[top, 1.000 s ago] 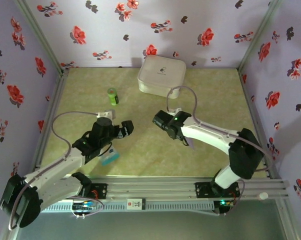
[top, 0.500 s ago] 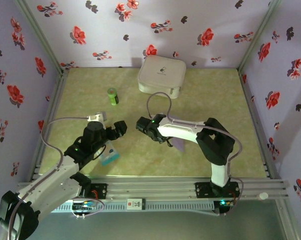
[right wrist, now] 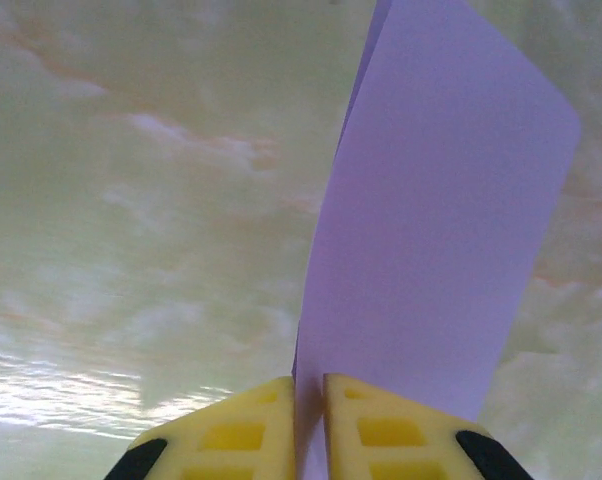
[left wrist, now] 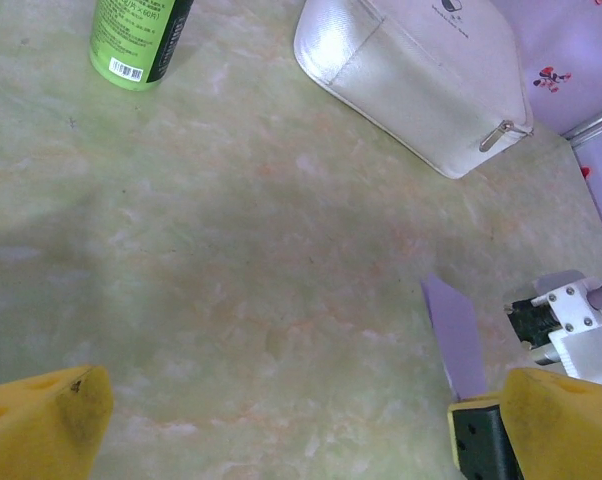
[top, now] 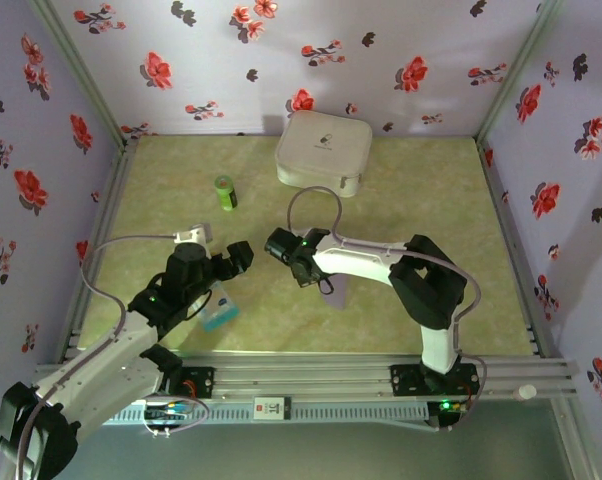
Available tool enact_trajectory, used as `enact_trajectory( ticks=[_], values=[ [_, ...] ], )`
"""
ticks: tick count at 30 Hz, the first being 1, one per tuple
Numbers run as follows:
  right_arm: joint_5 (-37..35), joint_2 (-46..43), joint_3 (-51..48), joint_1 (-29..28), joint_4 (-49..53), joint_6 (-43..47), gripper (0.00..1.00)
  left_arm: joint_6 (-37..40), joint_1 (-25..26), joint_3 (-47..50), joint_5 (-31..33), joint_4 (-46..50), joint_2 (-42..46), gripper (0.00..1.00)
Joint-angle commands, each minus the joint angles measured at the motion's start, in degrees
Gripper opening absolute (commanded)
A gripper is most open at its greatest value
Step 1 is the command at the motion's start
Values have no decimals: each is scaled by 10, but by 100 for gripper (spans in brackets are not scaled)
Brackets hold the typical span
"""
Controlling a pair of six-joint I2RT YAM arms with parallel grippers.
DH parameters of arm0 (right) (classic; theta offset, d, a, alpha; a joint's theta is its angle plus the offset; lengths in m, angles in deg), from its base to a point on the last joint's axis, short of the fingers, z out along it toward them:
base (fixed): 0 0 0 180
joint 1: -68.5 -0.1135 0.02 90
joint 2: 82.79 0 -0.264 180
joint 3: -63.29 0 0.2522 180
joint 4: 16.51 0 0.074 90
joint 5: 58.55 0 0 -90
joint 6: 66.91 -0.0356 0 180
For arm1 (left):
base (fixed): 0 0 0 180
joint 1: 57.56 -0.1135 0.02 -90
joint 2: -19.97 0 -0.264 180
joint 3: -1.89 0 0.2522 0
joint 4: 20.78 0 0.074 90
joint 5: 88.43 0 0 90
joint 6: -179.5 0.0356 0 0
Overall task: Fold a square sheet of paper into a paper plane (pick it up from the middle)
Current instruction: Turn over the paper at the center of the table, then third fold the triangle at the center of the table.
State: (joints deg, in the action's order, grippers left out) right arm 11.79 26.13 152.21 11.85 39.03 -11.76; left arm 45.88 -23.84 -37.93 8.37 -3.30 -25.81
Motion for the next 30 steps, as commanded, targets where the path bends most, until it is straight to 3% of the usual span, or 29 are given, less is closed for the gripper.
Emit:
enact_trajectory(
  ticks=[1, 4, 7, 13, 16, 21, 26, 30],
  values=[
    [47, -6, -6, -3, -34, 8, 16, -1, -6, 4, -14, -7, -2, 100],
    [64, -23, -17, -3, -58, 16, 27, 4, -6, -1, -29, -9, -9, 100],
    [62, -61, -47, -3, -91, 14, 45, -6, -9, -8, -33, 1, -26, 100],
    [55, -182, -144, 5, -177, -15, 49, 2, -16, -36, -99, 1, -97, 100],
    [98, -253, -233, 49, -252, -67, 42, 5, -17, -49, -138, -12, -136, 100],
    [263, -336, -400, 161, -447, -171, 21, 8, -17, -78, -199, -21, -208, 90],
    [268, -366, -474, 216, -471, -229, 8, 4, -14, -102, -263, -38, -271, 73],
    [312, -364, -501, 239, -519, -243, 6, -4, -9, -119, -288, -45, -311, 66]
  ],
)
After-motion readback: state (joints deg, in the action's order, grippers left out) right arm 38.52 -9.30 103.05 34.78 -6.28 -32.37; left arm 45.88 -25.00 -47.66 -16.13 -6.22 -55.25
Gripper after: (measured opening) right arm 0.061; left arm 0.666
